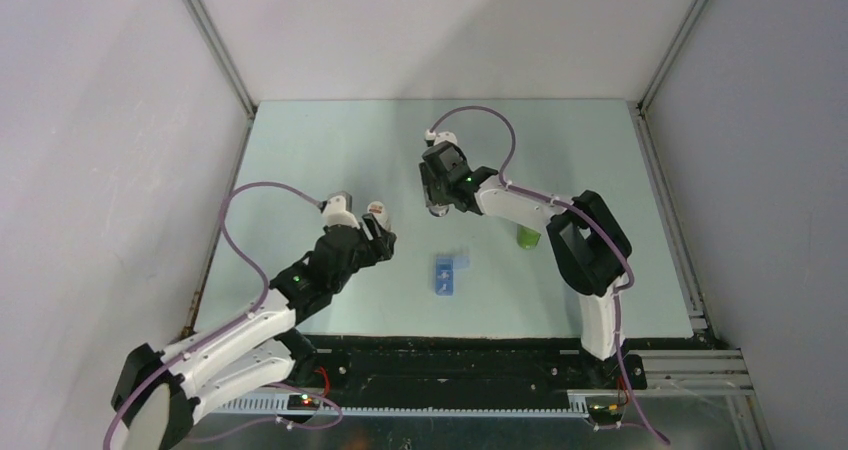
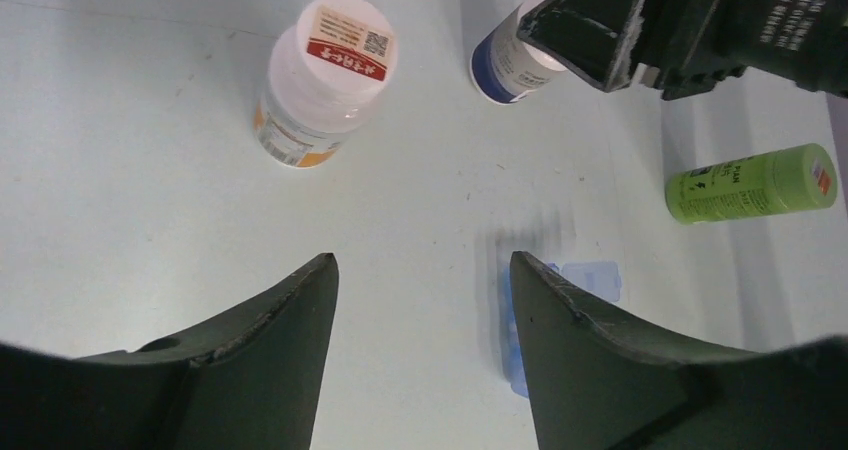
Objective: Sort the pills into containers
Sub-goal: Unscrew the lid of the pill bottle.
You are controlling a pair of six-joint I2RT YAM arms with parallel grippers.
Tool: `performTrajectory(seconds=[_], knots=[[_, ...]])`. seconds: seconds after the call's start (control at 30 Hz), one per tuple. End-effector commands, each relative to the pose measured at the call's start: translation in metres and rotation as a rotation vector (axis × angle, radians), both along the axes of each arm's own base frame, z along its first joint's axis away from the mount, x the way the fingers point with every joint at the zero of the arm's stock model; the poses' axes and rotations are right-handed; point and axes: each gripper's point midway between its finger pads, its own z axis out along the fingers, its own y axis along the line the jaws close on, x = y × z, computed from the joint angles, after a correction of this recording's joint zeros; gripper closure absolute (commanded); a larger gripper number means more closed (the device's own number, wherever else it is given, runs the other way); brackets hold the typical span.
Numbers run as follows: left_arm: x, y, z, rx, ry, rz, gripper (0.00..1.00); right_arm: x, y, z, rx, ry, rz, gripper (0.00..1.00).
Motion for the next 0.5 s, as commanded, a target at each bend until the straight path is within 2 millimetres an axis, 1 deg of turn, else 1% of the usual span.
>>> performTrajectory(seconds=[0.0, 0.03, 0.07, 0.17, 0.2, 0.27, 0.3, 0.33, 0.37, 0.47], knots=[[0.010, -0.013, 0.002, -0.061, -0.039, -0.018, 0.33, -0.005, -0.020, 0.053, 0.056, -0.060, -0.064, 0.69], [0.014, -0.017, 0.004, -0.076, -0.055, -0.022, 0.36, -0.011, -0.026, 0.059, 0.060, -0.063, -0.067, 0.69], [0.015, -0.017, 0.001, -0.075, -0.056, -0.022, 0.37, -0.018, -0.033, 0.064, 0.063, -0.057, -0.073, 0.69], [0.026, -0.020, -0.003, -0.080, -0.058, -0.004, 0.42, -0.035, -0.044, 0.072, 0.078, -0.032, -0.081, 0.69], [0.028, -0.020, -0.003, -0.078, -0.059, 0.000, 0.43, -0.044, -0.050, 0.077, 0.087, -0.026, -0.088, 0.70], [0.036, -0.019, -0.018, -0.050, -0.034, 0.032, 0.46, -0.056, -0.057, 0.085, 0.110, -0.020, -0.081, 0.70], [0.041, -0.018, -0.018, -0.055, -0.039, 0.049, 0.46, -0.061, -0.058, 0.088, 0.118, -0.014, -0.078, 0.70], [0.045, -0.018, -0.027, -0.042, -0.022, 0.057, 0.48, -0.068, -0.064, 0.095, 0.121, -0.013, -0.077, 0.71], [0.050, -0.018, -0.027, -0.052, -0.026, 0.072, 0.48, -0.072, -0.067, 0.098, 0.123, -0.012, -0.075, 0.71], [0.061, -0.021, -0.038, -0.034, -0.009, 0.088, 0.53, -0.090, -0.080, 0.114, 0.137, -0.013, -0.063, 0.71]])
